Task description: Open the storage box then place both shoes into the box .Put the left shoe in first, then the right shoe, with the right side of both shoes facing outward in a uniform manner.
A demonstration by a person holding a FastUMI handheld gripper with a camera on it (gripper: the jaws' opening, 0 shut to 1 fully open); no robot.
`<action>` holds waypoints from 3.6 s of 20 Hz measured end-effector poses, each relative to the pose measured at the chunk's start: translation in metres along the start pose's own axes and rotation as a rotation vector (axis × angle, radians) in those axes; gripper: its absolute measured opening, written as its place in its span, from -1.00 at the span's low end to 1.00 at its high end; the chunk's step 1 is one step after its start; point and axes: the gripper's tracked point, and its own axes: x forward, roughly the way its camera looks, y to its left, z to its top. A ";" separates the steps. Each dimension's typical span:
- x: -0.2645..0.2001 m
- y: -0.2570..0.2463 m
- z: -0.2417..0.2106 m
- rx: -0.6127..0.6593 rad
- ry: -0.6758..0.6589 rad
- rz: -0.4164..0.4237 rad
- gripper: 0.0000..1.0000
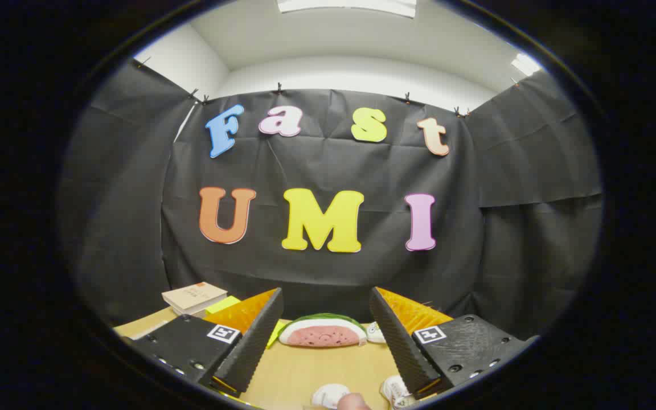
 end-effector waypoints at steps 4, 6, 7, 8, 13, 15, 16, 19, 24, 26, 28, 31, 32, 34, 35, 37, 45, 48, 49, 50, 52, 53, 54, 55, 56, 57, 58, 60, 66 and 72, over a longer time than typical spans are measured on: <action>0.000 0.022 0.006 -0.025 -0.014 0.047 0.90; 0.002 0.026 0.002 -0.021 -0.008 0.061 0.90; 0.003 0.027 0.001 -0.022 -0.006 0.067 0.90; 0.005 0.025 0.002 -0.019 -0.005 0.065 0.90; 0.012 0.016 -0.008 0.008 0.022 0.058 0.90; 0.016 0.014 -0.009 0.009 0.029 0.061 0.90; 0.017 0.014 -0.011 0.008 0.035 0.067 0.90; 0.020 0.014 -0.019 0.014 0.059 0.087 0.90; 0.026 0.022 -0.018 -0.011 0.060 0.106 0.90; 0.024 0.031 -0.020 0.002 0.056 0.128 0.90; 0.025 0.043 -0.026 0.003 0.062 0.154 0.90; 0.022 0.059 -0.039 0.025 0.093 0.191 0.90; 0.020 0.062 -0.044 0.023 0.101 0.204 0.90; 0.019 0.075 -0.056 0.024 0.128 0.238 0.90; 0.019 0.083 -0.062 0.032 0.144 0.259 0.90; 0.014 0.095 -0.073 0.059 0.166 0.289 0.90; -0.011 0.167 -0.147 0.140 0.374 0.434 0.91; -0.028 0.188 -0.197 0.200 0.539 0.480 0.91; -0.033 0.189 -0.211 0.236 0.582 0.483 0.91; -0.038 0.188 -0.222 0.273 0.623 0.487 0.91; -0.041 0.189 -0.249 0.344 0.712 0.484 0.91; -0.042 0.189 -0.262 0.383 0.758 0.484 0.91; -0.042 0.192 -0.269 0.430 0.798 0.485 0.91; -0.042 0.194 -0.276 0.491 0.835 0.494 0.91; -0.045 0.196 -0.281 0.538 0.865 0.504 0.90; -0.050 0.201 -0.284 0.600 0.897 0.513 0.90; -0.055 0.207 -0.289 0.671 0.941 0.519 0.90; -0.057 0.214 -0.295 0.783 1.002 0.517 0.90; -0.061 0.219 -0.297 0.906 1.089 0.533 0.67; -0.054 0.200 -0.279 0.834 1.089 0.549 -0.56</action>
